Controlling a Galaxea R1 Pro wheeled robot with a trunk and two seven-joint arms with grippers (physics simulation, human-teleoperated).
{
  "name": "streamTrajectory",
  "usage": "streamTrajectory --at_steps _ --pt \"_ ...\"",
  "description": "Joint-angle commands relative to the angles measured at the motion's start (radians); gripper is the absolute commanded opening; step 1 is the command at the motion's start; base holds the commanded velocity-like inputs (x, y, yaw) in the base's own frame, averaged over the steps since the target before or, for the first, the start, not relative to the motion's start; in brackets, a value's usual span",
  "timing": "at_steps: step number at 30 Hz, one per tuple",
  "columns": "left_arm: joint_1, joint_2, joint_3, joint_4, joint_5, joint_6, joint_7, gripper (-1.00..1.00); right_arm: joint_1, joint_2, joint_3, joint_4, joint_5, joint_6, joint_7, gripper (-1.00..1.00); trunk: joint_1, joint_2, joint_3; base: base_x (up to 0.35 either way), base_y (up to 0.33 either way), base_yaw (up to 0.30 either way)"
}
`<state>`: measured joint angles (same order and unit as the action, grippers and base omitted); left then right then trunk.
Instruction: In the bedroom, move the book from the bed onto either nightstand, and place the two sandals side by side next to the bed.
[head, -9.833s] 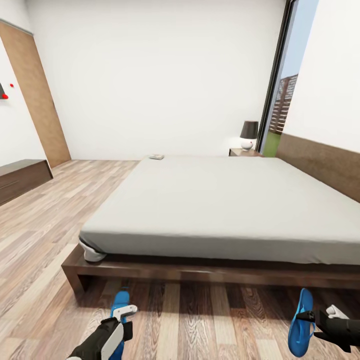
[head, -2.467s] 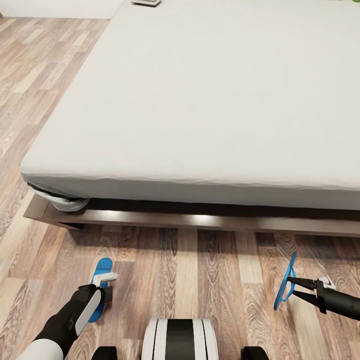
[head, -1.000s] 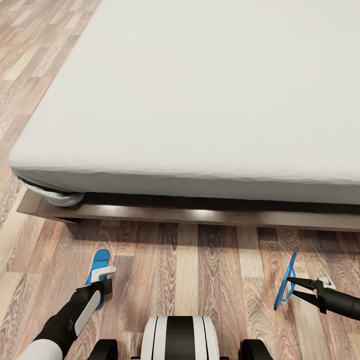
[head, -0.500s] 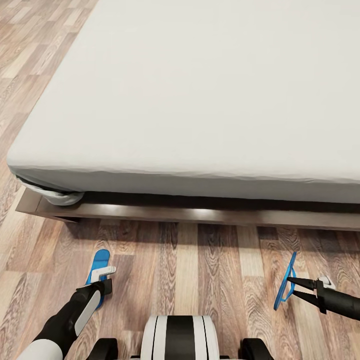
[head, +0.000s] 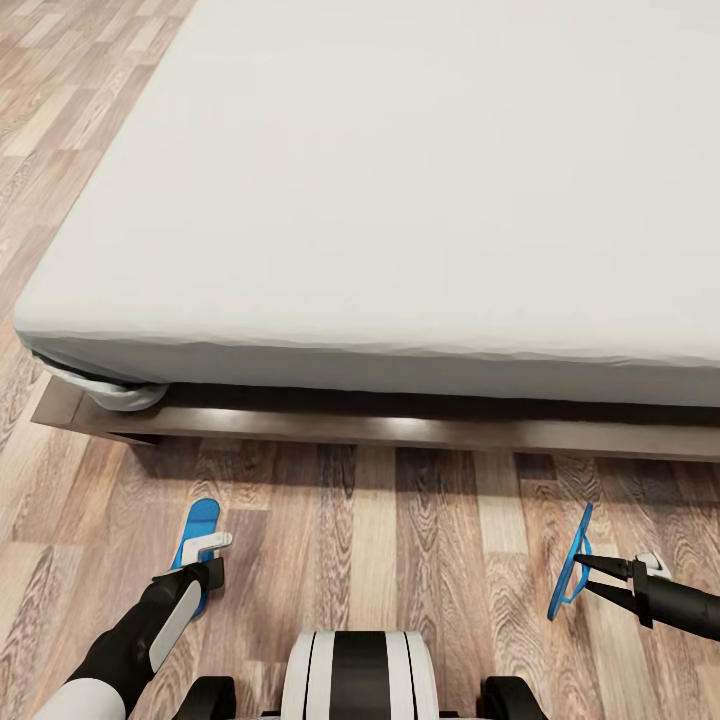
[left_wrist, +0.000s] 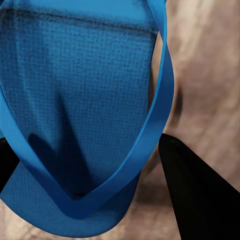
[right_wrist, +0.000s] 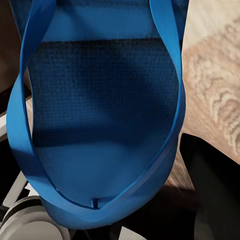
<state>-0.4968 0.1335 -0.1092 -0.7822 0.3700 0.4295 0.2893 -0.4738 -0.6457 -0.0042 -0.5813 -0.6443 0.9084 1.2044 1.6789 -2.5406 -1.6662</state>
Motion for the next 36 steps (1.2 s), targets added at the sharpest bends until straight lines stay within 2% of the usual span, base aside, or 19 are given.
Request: streamTrajectory --at_steps 1,32,33,36 --pt "0.0 0.001 -0.006 -0.002 0.01 0.002 0.008 -1.0 0.0 0.0 0.0 0.0 -0.001 0.006 0.001 -1.0 0.0 0.0 -0.001 0.0 0.0 0.0" --pt "0.0 0.001 -0.006 -0.002 0.009 0.003 0.011 -1.0 0.0 0.0 0.0 0.0 -0.001 0.006 0.001 -1.0 0.0 0.0 -0.001 0.0 0.0 0.0" --pt "0.0 0.001 -0.006 -0.002 0.009 0.003 0.011 1.0 0.0 0.0 0.0 0.0 -0.001 0.006 0.001 -1.0 0.0 0.0 -0.001 0.0 0.0 0.0" --pt "0.0 0.001 -0.006 -0.002 0.009 0.003 0.011 1.0 0.0 0.0 0.0 0.0 -0.001 0.006 0.001 -1.0 0.0 0.0 -0.001 0.0 0.0 0.0"
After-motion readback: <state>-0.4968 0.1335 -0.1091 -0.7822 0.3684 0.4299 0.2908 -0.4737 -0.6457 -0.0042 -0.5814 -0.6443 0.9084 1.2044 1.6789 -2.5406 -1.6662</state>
